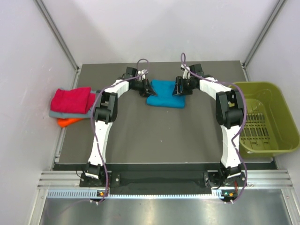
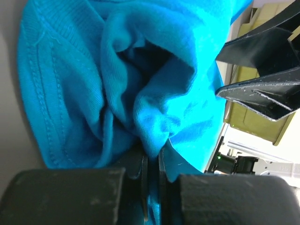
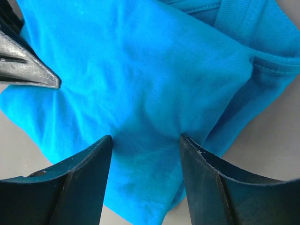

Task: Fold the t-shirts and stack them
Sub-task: Neatly place the folded tshirt to the corner

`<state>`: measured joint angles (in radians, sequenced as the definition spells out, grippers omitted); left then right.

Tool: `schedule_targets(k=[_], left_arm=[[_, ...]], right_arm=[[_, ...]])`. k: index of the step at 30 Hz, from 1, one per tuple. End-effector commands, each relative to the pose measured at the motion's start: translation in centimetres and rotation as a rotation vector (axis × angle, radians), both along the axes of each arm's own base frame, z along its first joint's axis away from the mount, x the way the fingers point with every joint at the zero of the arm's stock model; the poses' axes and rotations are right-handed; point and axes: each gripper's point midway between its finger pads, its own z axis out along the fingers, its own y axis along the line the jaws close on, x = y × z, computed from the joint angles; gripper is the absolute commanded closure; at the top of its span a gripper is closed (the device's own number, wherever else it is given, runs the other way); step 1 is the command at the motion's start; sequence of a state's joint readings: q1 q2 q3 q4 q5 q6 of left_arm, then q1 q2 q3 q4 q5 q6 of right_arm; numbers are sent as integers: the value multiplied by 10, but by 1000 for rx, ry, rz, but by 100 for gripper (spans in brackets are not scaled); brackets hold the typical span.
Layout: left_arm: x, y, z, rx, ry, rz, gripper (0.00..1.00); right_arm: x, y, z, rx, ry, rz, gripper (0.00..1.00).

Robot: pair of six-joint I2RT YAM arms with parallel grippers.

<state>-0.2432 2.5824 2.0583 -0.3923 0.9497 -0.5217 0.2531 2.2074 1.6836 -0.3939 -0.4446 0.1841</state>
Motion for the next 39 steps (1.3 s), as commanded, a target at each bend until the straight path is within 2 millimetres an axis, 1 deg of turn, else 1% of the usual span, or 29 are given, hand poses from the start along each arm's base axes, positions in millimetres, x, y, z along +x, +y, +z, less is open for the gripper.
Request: schedule_targets(k=[1, 2, 3, 4, 5, 6, 7, 9, 10, 11, 12, 13, 14, 16, 18, 20, 21, 22, 23, 24, 25, 27, 28, 30, 31, 33, 34, 36, 39], left_arm=[[-5, 8, 4, 57, -31, -3, 100], [-6, 12, 18, 66, -38, 1, 100], [-4, 19, 25, 80, -54, 12, 100], [-3, 24, 33, 96, -81, 7, 100], [-4, 28, 51, 102, -112, 8, 100], [-8, 35, 59, 116, -101, 11, 100], [-8, 45, 73, 123, -136, 12, 100], [-16, 61, 86, 125, -120, 17, 100], [-19, 67, 99, 123, -147, 8, 100], [-22, 73, 103, 130, -143, 12, 100], [-25, 84, 104, 143, -128, 25, 100], [-27, 91, 115, 157, -162, 23, 100], [-28, 98, 117, 180, -170, 30, 100], [-34, 115, 129, 216, -190, 47, 100], [-36, 132, 134, 270, -205, 68, 100], [-46, 148, 136, 352, -218, 52, 100], [-47, 157, 137, 381, -226, 54, 100], [-51, 163, 141, 406, -254, 41, 100], [-57, 169, 141, 422, -238, 44, 100], [-61, 178, 139, 438, -227, 55, 100], [-67, 179, 150, 445, -252, 57, 100], [-74, 202, 153, 480, -242, 92, 100], [-78, 211, 163, 521, -279, 101, 100], [-87, 226, 166, 567, -285, 111, 100], [-93, 234, 176, 603, -309, 130, 100], [-106, 247, 175, 667, -317, 123, 100], [-114, 256, 183, 723, -337, 136, 100], [-131, 265, 183, 769, -335, 111, 100], [-139, 286, 184, 832, -309, 136, 100]], right_arm=[[22, 2, 74, -20, -211, 19, 40], [27, -1, 89, -24, -246, 10, 40], [29, -4, 104, -33, -284, 1, 40], [30, -6, 114, -37, -307, -3, 40], [31, -9, 122, -44, -327, -2, 39], [30, -12, 133, -51, -353, -8, 39], [29, -14, 137, -60, -365, -8, 39], [22, -20, 144, -75, -378, -11, 39], [20, -21, 144, -84, -385, -6, 39], [15, -24, 140, -94, -373, -6, 39], [12, -27, 147, -101, -387, -8, 39], [10, -30, 148, -108, -391, -8, 39], [6, -31, 144, -116, -381, -6, 39], [1, -34, 156, -118, -404, -7, 39], [-4, -38, 165, -123, -417, -6, 39], [-9, -41, 166, -126, -419, -8, 39], [-12, -42, 176, -123, -438, -11, 39], [-14, -43, 176, -121, -438, -11, 39], [-18, -44, 175, -120, -430, -8, 39], [-22, -44, 181, -110, -438, -3, 39], [-25, -44, 182, -103, -435, -3, 39], [-30, -44, 181, -86, -424, 4, 39], [-31, -44, 181, -77, -416, -1, 39], [-31, -47, 184, -59, -413, -10, 39], [-31, -46, 187, -46, -412, -17, 39], [-31, -47, 193, -24, -416, -24, 39], [-32, -47, 196, -17, -412, -29, 39], [-35, -46, 198, 1, -408, -13, 39], [-40, -44, 195, 21, -393, -20, 39]])
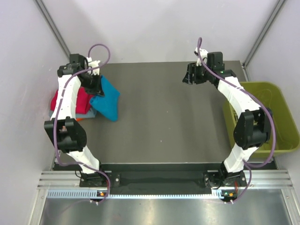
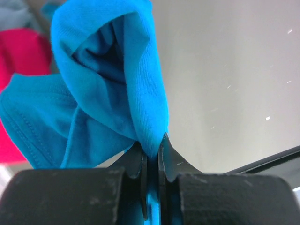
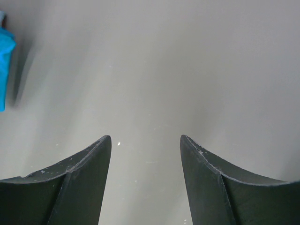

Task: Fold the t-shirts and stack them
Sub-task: Neatly place the folded tshirt to the corner

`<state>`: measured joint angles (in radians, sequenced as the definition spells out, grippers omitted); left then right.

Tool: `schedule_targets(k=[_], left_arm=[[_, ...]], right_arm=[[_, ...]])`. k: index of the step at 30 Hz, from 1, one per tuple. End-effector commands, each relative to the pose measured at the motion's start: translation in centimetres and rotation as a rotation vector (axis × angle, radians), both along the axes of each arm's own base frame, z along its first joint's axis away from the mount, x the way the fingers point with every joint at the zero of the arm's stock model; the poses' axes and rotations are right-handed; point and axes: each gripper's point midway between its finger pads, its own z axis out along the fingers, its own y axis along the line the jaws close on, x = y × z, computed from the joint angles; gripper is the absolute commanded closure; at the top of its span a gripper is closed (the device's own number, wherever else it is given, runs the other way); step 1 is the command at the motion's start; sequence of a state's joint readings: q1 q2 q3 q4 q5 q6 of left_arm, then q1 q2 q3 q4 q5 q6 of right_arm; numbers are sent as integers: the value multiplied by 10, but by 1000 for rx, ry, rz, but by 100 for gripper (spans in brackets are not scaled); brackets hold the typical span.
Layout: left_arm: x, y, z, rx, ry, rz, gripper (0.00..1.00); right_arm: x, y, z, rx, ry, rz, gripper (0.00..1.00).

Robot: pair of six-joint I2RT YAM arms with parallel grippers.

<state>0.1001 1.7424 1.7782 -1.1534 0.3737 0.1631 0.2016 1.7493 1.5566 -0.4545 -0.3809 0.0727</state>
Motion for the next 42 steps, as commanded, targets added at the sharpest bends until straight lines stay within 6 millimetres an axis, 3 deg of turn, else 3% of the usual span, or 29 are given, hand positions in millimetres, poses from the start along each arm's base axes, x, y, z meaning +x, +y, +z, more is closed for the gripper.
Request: schedule_targets(k=[1, 5, 7, 8, 10, 11, 14, 29, 34, 42], left_arm=[[-20, 26, 12, 101, -9, 0, 100], [-14, 42, 41, 155, -84, 27, 100], [-10, 50, 47, 188, -79, 35, 100], [-8, 55, 62, 199, -104, 45, 100], [-1, 64, 67, 232, -107, 57, 100], [3, 68, 79, 251, -138, 65, 100], [12, 81, 87, 312, -168, 80, 100], [-1, 105, 90, 456, -147, 68, 100], [-5, 127, 89, 573, -138, 82, 100], [0, 139, 97, 603, -165, 127, 100]], right_arm=[[-10, 5, 33, 71, -66, 13, 39], [-18, 9, 25, 104, -43, 17, 39], [-18, 9, 27, 116, -47, 14, 39], [-17, 9, 28, 116, -50, 11, 39], [-16, 9, 31, 119, -60, 9, 40], [-16, 9, 35, 121, -71, 8, 39], [-16, 8, 38, 117, -79, 8, 39], [-17, 9, 24, 117, -52, 3, 39], [-18, 9, 22, 116, -50, 5, 39], [-19, 9, 17, 116, -40, 5, 39]])
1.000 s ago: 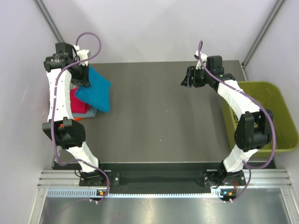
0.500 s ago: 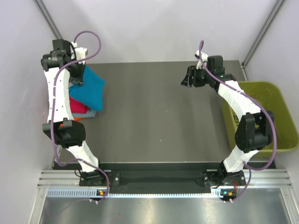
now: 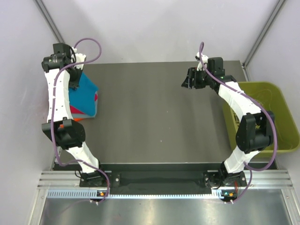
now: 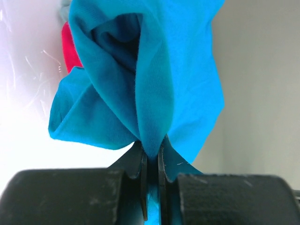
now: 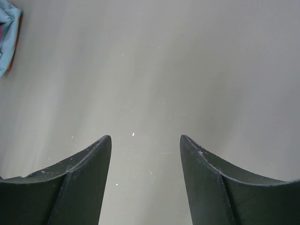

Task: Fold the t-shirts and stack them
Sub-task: Neatly place the folded tshirt to the corner

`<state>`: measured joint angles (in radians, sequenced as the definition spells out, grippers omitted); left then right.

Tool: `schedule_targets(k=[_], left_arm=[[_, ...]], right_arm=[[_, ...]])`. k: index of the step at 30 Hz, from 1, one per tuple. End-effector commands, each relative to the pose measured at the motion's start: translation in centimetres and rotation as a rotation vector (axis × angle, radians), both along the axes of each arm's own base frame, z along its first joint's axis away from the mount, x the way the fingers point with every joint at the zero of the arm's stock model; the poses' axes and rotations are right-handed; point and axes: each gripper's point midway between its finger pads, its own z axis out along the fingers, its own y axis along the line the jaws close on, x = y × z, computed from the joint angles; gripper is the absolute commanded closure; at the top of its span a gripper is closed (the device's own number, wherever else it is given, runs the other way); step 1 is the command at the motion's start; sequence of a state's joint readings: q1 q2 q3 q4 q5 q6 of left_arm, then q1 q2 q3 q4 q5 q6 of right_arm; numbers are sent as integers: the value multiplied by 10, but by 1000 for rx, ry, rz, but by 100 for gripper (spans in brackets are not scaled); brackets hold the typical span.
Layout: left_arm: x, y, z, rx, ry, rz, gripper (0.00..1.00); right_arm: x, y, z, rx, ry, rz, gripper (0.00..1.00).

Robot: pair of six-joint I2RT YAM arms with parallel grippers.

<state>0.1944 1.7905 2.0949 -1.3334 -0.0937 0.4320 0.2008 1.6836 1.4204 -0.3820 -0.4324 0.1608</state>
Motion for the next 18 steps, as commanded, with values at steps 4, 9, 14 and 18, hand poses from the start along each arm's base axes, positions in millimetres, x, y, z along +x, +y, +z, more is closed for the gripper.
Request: schedule_targets(k=[4, 9, 14, 18], left_arm=[[9, 18, 40, 88, -149, 37, 100], [10, 33, 37, 159, -151, 76, 100], [17, 52, 19, 255, -151, 101, 100], [21, 67, -12, 287, -111, 129, 100]], right_arm=[[3, 2, 26, 28, -88, 8, 39], [3, 4, 23, 27, -83, 10, 39], [2, 5, 17, 26, -70, 14, 39], [2, 6, 17, 23, -71, 18, 39]])
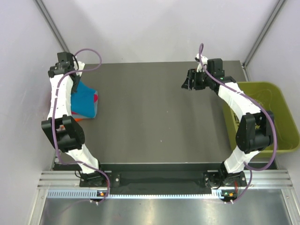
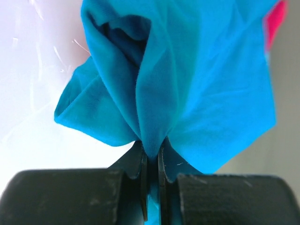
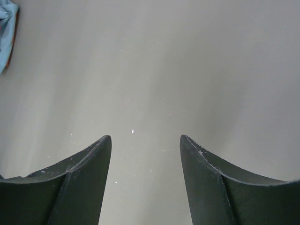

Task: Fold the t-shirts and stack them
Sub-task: Neatly place the folded tshirt to the corner

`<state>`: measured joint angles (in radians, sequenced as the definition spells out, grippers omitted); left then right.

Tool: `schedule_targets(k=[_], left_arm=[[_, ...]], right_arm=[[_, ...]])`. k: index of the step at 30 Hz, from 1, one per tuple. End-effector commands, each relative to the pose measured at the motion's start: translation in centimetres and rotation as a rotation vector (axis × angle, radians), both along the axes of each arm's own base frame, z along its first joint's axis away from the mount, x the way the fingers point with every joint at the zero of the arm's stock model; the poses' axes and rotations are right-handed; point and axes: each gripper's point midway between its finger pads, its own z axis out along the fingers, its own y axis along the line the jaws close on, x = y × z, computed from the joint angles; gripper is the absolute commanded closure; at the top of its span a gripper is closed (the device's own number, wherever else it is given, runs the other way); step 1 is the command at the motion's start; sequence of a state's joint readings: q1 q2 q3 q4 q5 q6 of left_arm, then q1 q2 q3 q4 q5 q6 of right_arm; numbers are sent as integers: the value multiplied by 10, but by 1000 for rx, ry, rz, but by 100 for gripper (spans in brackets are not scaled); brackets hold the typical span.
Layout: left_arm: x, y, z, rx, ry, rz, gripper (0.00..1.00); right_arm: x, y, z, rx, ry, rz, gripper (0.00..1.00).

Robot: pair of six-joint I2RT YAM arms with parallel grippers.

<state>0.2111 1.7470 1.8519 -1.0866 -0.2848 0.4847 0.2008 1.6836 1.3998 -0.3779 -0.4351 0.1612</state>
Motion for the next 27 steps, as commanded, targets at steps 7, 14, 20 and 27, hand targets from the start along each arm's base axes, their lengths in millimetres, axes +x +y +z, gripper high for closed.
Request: schedule_targets(k=[7, 14, 20, 27], left_arm=[[20, 59, -10, 80, -127, 164, 100], [32, 79, -27, 106, -118, 183, 100], [44, 86, -45, 119, -105, 197, 100], [60, 95, -42, 144, -151, 211, 100]], right_arm=[[1, 3, 23, 13, -87, 11, 39], [-4, -1, 17, -2, -78, 9, 39], [-2, 1, 18, -11, -86, 12, 39], [-4, 2, 15, -23, -88, 17, 39]])
